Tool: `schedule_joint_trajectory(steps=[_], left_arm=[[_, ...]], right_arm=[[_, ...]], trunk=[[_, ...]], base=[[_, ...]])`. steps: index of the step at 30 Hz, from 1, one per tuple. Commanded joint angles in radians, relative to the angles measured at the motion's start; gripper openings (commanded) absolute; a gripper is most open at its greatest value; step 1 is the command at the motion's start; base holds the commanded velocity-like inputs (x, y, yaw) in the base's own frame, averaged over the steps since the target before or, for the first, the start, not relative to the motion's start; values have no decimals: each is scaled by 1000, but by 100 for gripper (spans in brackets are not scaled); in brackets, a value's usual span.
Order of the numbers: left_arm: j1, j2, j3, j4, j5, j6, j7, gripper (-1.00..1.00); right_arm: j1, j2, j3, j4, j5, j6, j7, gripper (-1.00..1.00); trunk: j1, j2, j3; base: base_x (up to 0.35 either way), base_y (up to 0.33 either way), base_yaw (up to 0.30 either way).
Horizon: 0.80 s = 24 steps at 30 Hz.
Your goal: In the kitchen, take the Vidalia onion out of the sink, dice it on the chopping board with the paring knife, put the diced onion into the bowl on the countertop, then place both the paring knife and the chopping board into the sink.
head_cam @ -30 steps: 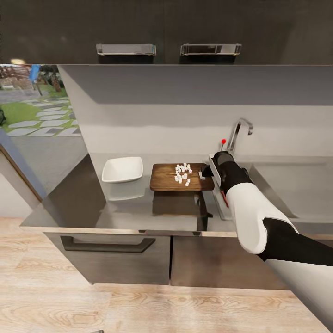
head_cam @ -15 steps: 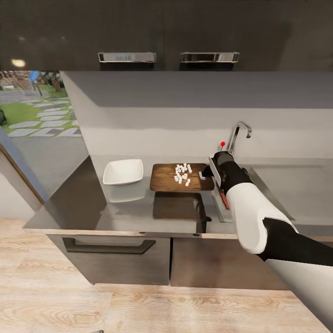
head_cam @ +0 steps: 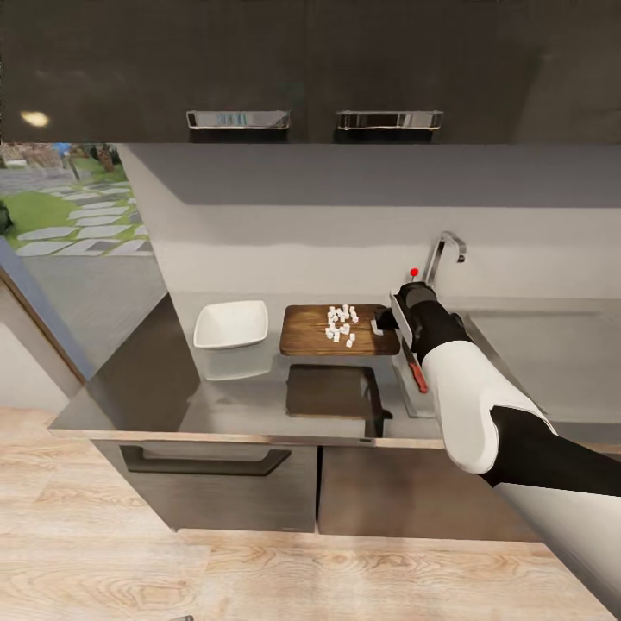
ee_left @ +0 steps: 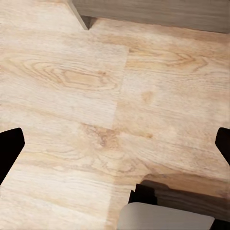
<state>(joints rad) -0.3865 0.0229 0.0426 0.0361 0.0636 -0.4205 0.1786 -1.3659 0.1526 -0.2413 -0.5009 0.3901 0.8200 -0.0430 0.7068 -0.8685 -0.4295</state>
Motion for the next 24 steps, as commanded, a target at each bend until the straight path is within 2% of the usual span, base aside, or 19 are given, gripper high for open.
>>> schedule_joint_trajectory(steps=[1, 24], left_arm=[[-2, 0, 3, 4, 5, -7, -3, 100], [-2, 0, 3, 4, 5, -7, -3, 100]], right_arm=[[-1, 2, -6, -1, -2, 2, -5, -100], [-1, 1, -4, 1, -2, 2, -5, -100]], trunk=[[-4, 6, 2], [-92, 167, 74]], base=[[0, 0, 0], [0, 0, 0]])
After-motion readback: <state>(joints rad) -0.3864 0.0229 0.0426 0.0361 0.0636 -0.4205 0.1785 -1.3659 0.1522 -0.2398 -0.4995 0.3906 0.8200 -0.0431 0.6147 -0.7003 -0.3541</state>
